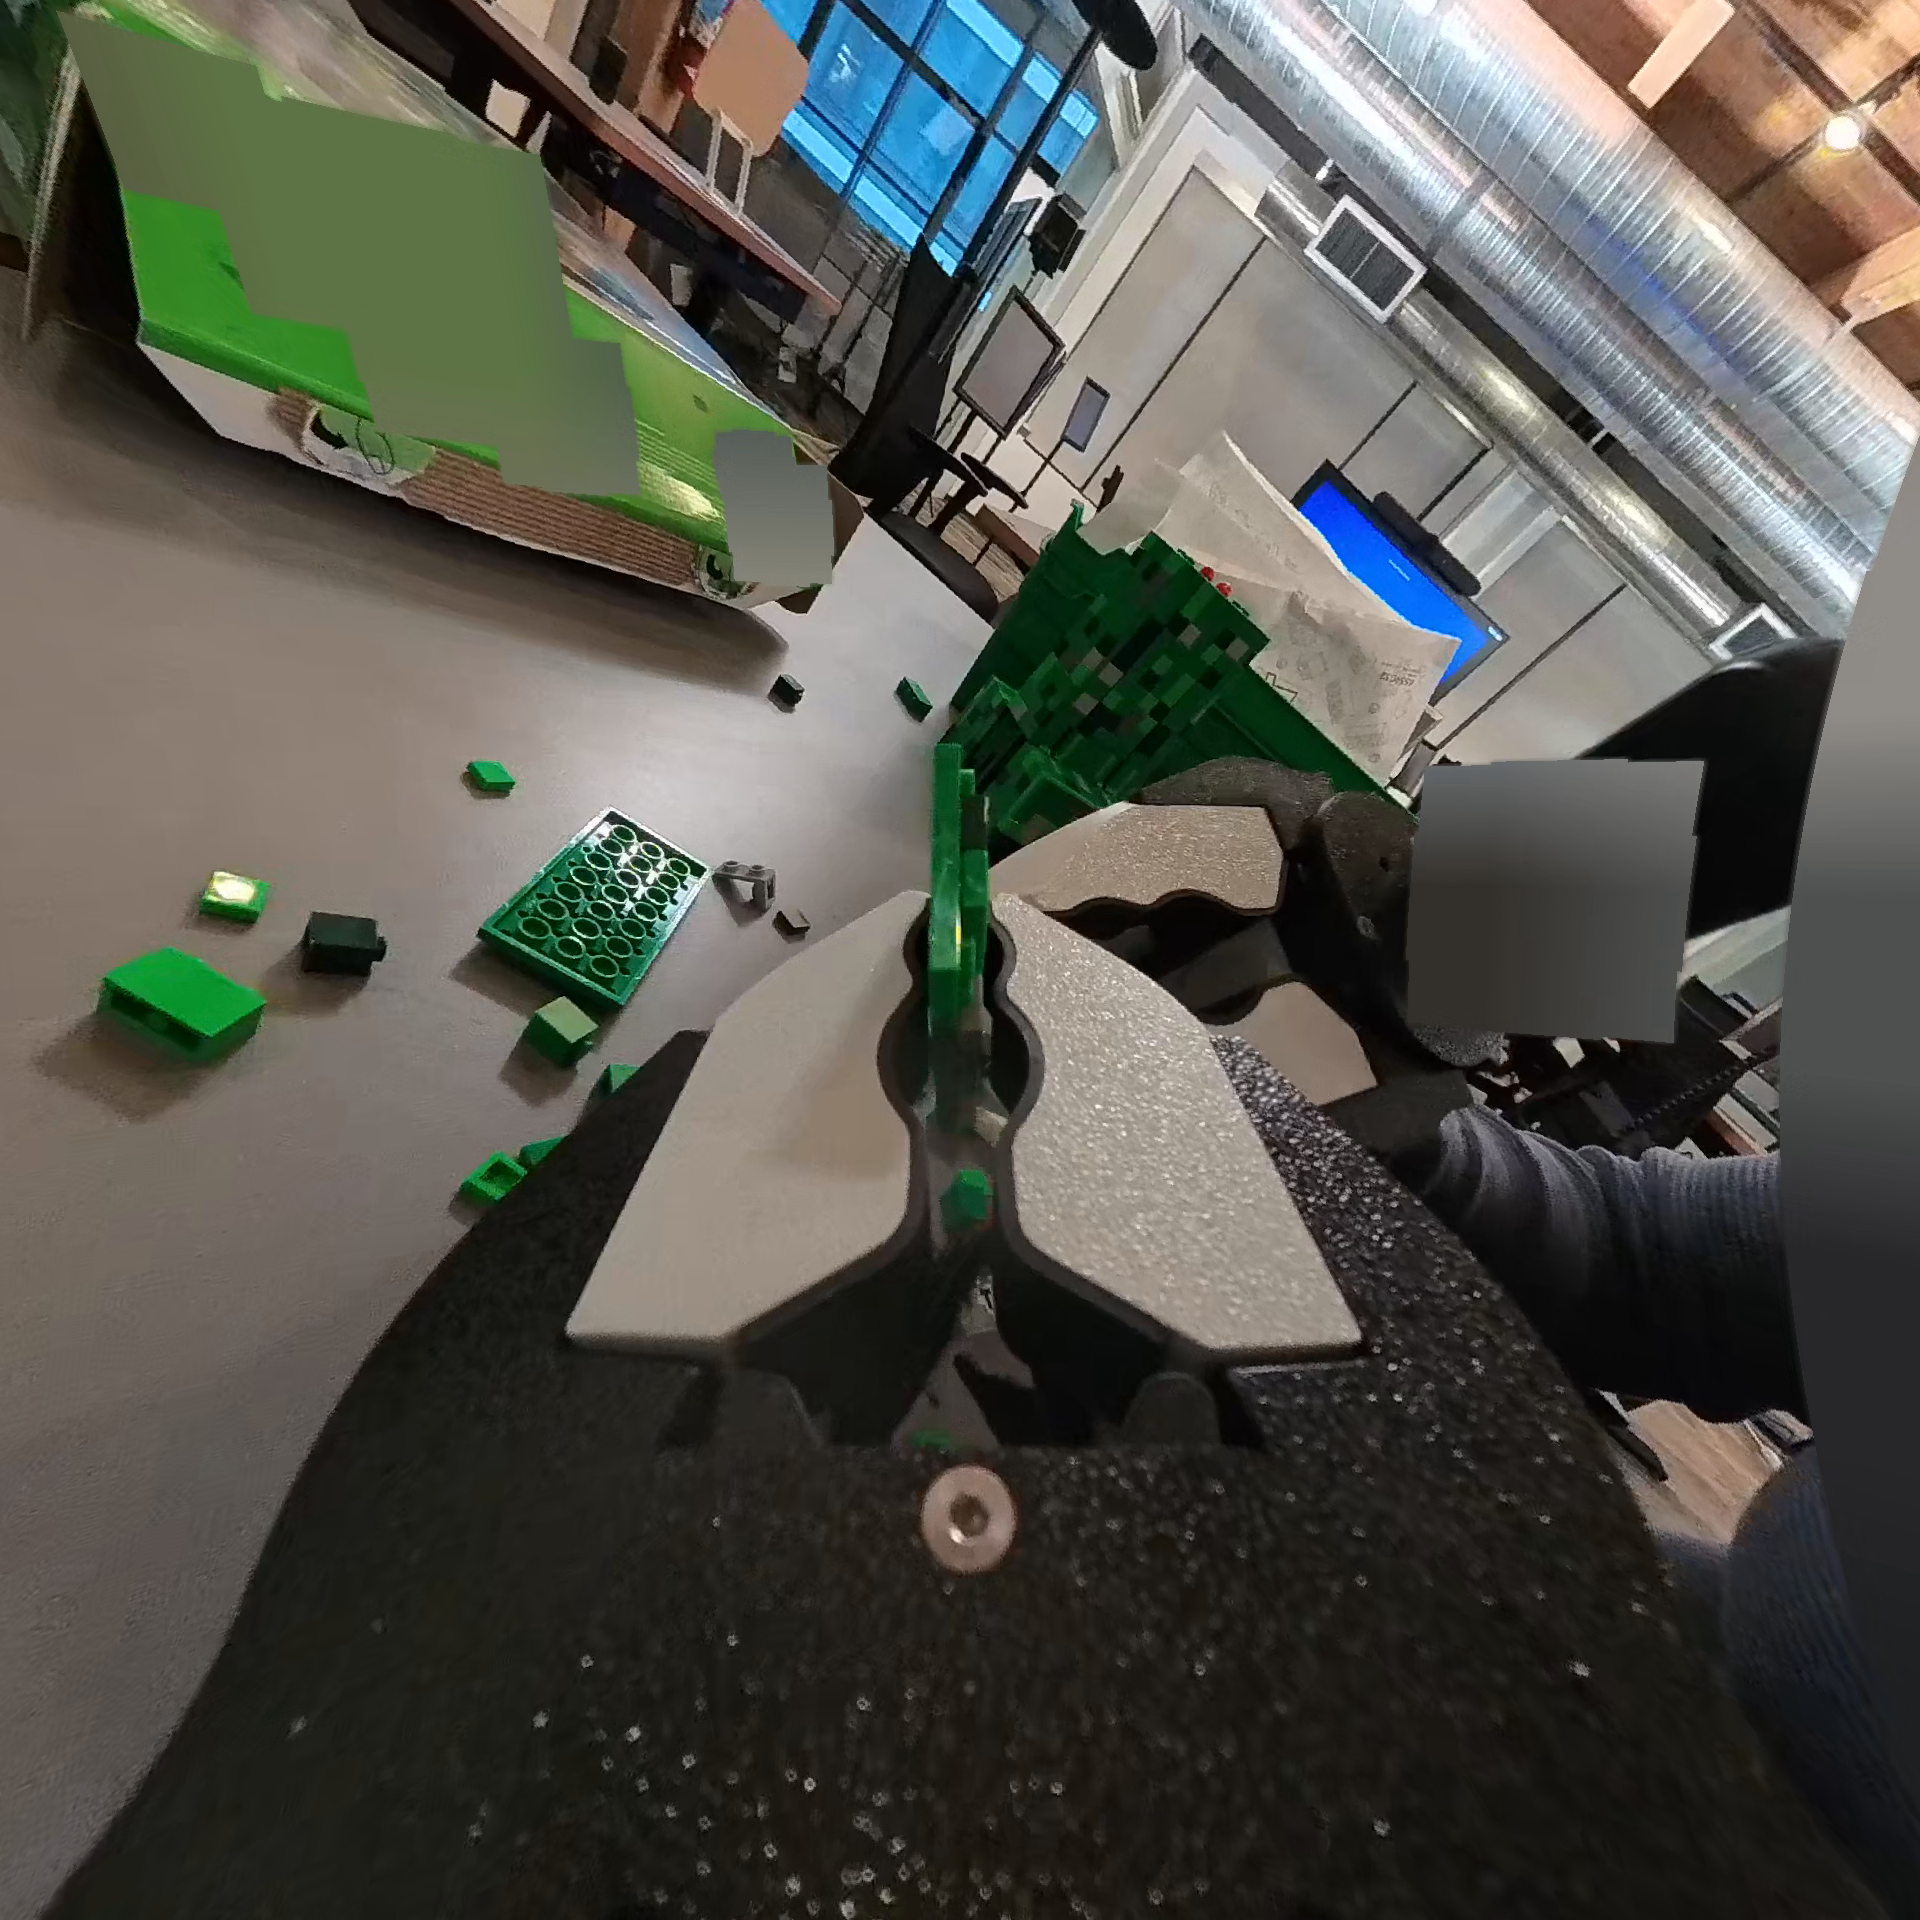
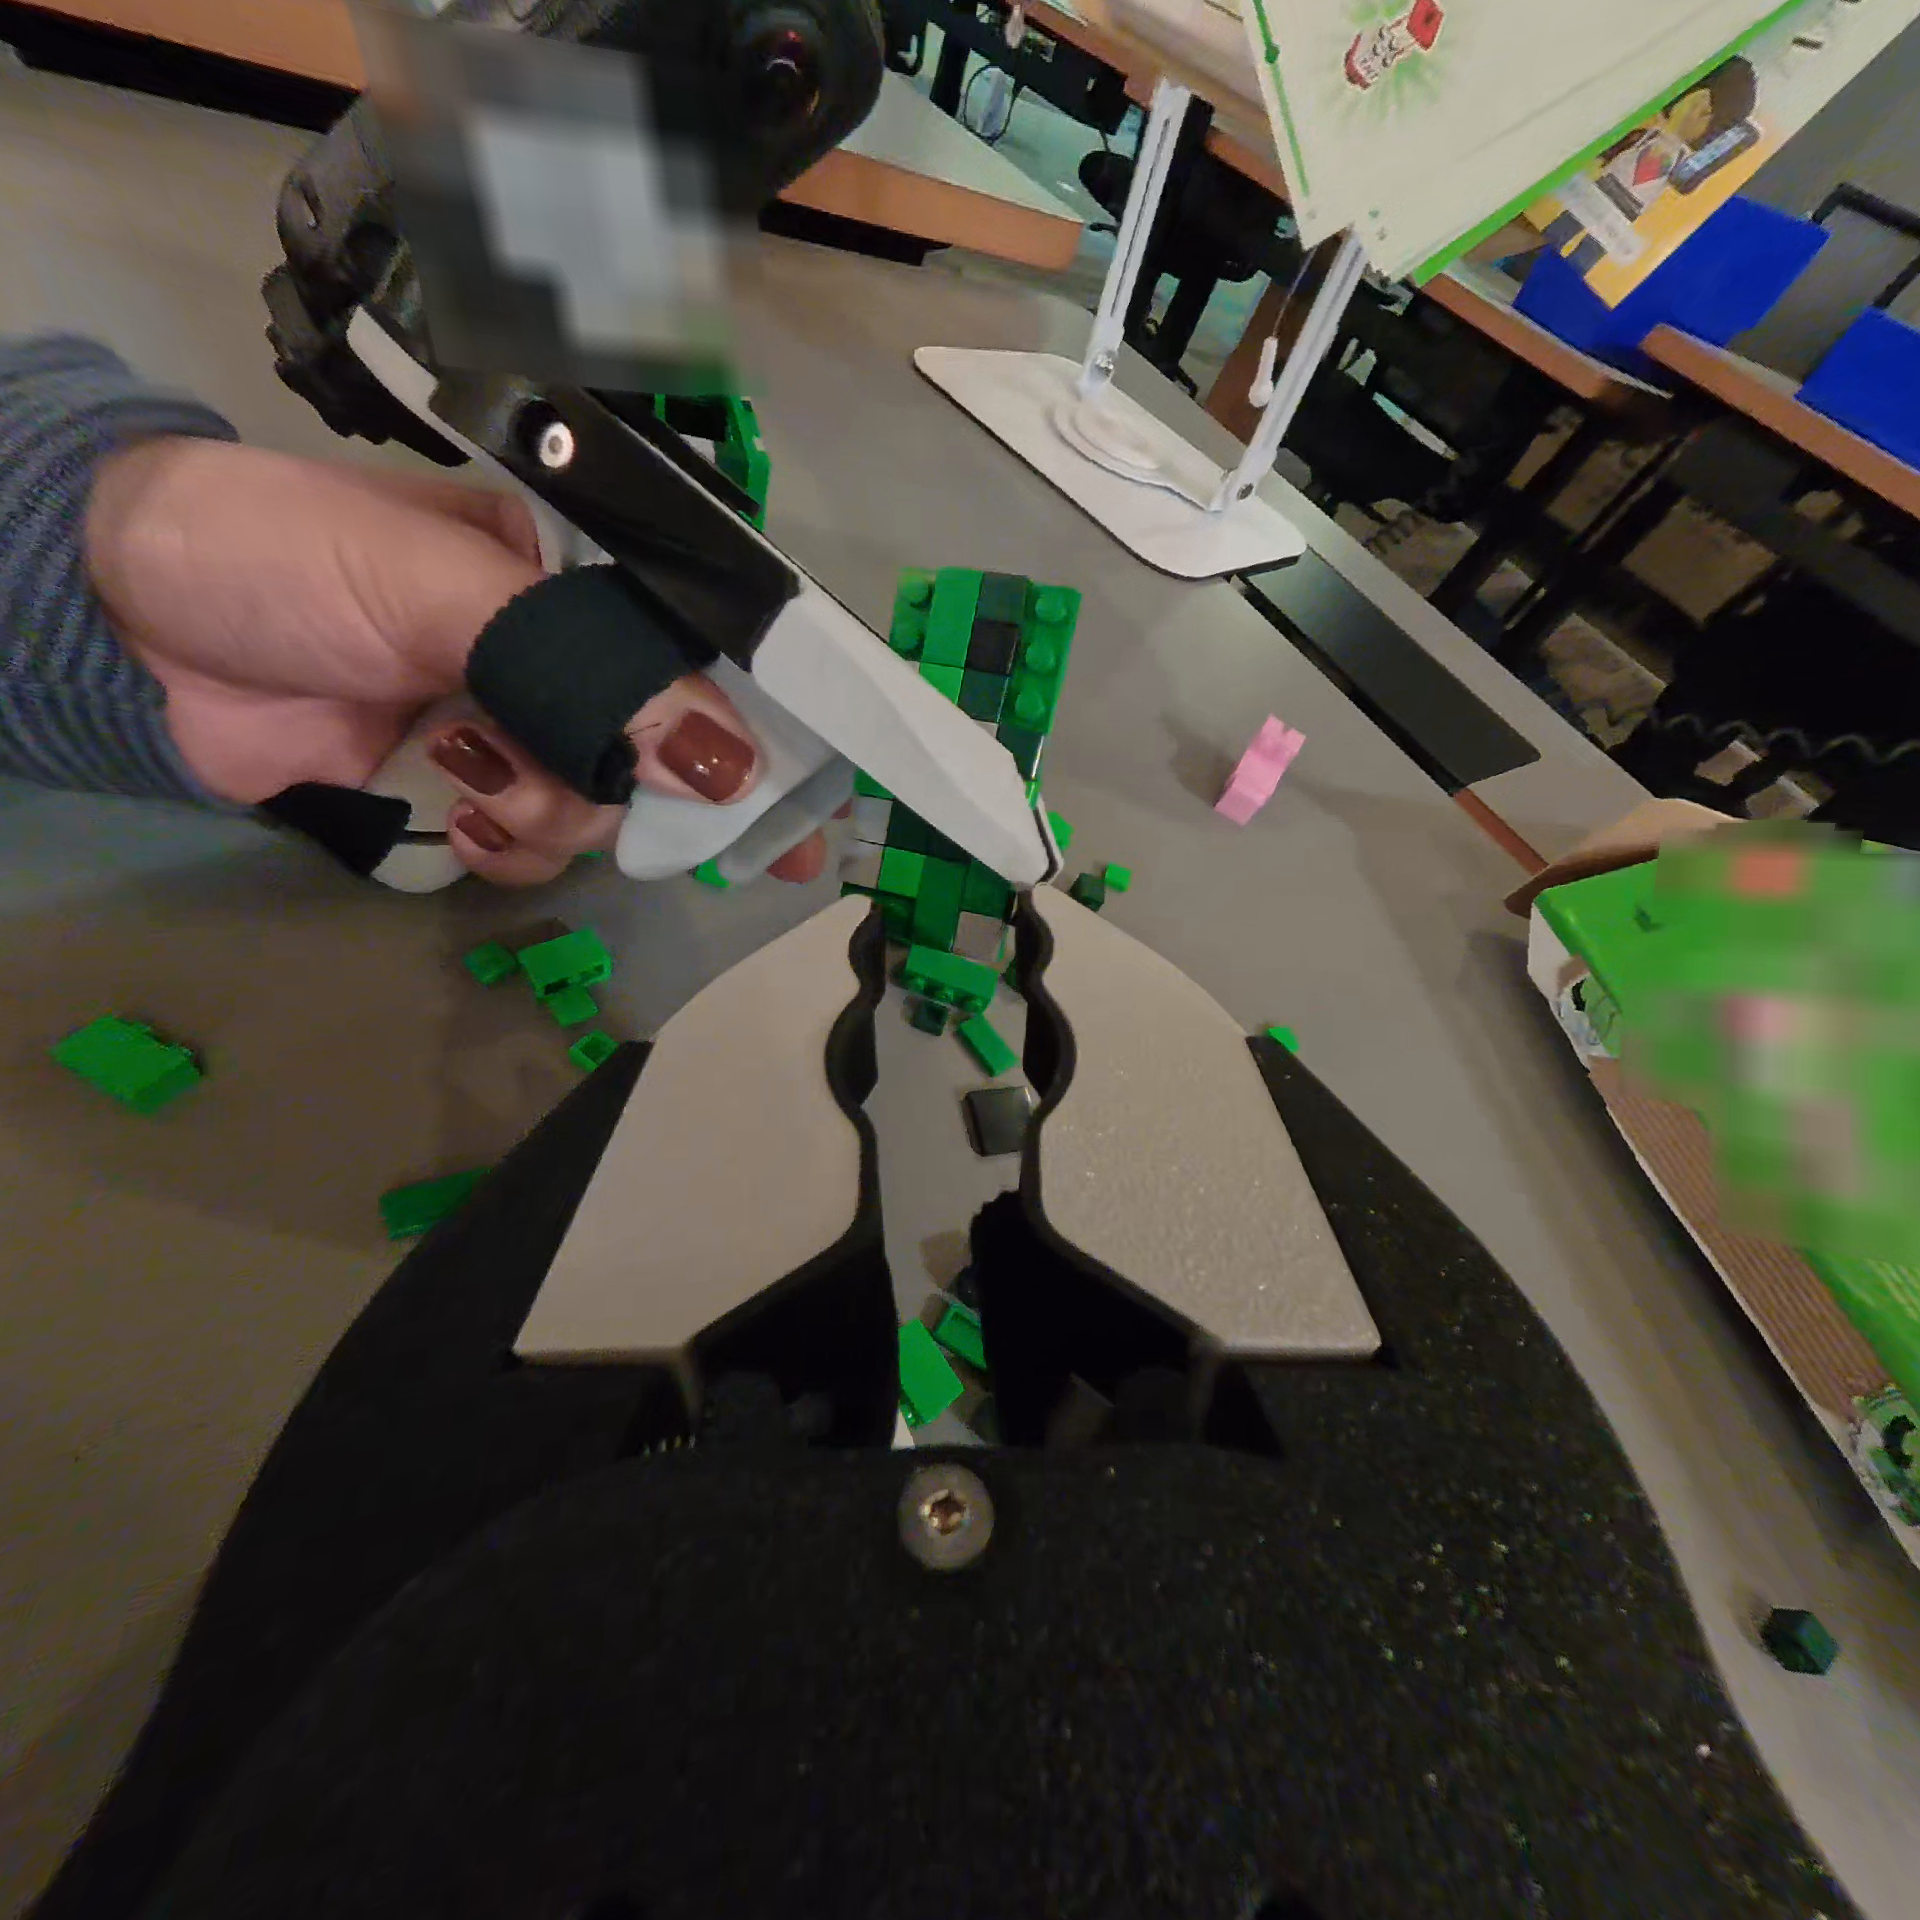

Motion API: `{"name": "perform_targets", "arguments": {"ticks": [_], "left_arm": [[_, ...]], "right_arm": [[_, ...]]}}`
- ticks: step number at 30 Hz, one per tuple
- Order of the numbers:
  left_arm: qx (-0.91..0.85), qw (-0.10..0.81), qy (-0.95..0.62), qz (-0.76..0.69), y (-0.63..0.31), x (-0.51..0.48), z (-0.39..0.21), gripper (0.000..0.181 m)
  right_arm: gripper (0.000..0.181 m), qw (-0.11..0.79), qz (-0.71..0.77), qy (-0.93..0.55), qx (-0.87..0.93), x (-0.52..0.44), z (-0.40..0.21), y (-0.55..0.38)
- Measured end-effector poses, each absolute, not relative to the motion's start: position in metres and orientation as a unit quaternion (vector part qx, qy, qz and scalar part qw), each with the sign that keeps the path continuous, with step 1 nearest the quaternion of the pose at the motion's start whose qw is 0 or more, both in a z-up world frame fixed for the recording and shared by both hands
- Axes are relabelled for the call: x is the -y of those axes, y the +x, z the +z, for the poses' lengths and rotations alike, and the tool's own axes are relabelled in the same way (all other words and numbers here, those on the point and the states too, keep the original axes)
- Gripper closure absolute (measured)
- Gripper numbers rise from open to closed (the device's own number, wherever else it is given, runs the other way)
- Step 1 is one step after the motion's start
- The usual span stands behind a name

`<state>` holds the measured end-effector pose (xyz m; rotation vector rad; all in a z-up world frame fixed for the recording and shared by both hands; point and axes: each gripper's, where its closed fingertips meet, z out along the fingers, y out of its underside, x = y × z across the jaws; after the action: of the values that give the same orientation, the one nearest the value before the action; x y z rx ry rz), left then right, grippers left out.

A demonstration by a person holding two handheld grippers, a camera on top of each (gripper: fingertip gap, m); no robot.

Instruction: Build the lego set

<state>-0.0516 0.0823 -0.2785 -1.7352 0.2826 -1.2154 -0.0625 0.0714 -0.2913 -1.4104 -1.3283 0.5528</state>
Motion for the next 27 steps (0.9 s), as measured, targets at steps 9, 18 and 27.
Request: {"name": "perform_targets", "arguments": {"ticks": [9, 18, 27], "left_arm": [[-0.113, 0.462, -0.708, -0.522, -0.049, -0.08, -0.279, 0.175], [-0.091, 0.463, -0.722, -0.506, -0.053, -0.081, -0.28, 0.175], [-0.137, 0.432, -0.701, -0.551, -0.048, -0.072, -0.276, 0.175]], "right_arm": [[0.164, 0.512, 0.27, -0.595, 0.557, -0.07, -0.29, -0.059], [0.165, 0.528, 0.206, -0.606, 0.558, -0.072, -0.292, -0.061], [0.181, 0.461, 0.373, -0.607, 0.529, -0.065, -0.283, -0.053]]}}
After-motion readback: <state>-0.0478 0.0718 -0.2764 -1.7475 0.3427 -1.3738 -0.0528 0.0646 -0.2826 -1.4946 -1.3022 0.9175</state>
